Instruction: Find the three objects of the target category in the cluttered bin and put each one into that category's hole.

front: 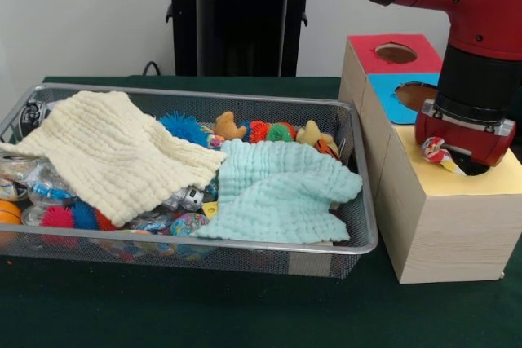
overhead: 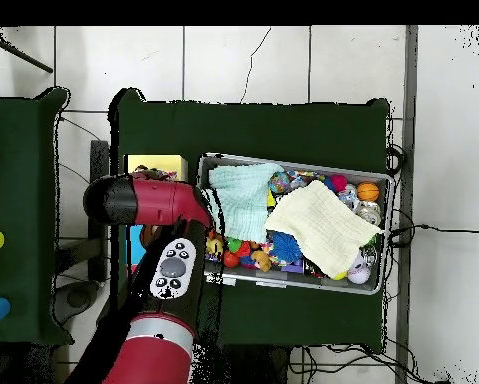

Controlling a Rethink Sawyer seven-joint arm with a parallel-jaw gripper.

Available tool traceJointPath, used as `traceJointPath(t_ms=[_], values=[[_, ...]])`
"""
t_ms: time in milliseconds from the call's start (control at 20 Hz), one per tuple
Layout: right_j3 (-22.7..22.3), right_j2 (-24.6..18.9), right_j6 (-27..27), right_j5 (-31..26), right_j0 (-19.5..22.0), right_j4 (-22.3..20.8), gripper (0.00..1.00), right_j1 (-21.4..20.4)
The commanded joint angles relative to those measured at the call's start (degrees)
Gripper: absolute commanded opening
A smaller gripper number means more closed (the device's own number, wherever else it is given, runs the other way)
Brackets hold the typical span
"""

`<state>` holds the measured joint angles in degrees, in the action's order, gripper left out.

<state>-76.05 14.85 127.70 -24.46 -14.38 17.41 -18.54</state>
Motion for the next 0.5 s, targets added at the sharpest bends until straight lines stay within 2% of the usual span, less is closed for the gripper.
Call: traceJointPath(t_ms=[50,500], values=[[-7.80,-2.37,10.24,2.28,-0.58,-1.28,1.00,9.36],[-6.51,0.13,12.24,0.77,-2.25,0.93,1.00,10.51]])
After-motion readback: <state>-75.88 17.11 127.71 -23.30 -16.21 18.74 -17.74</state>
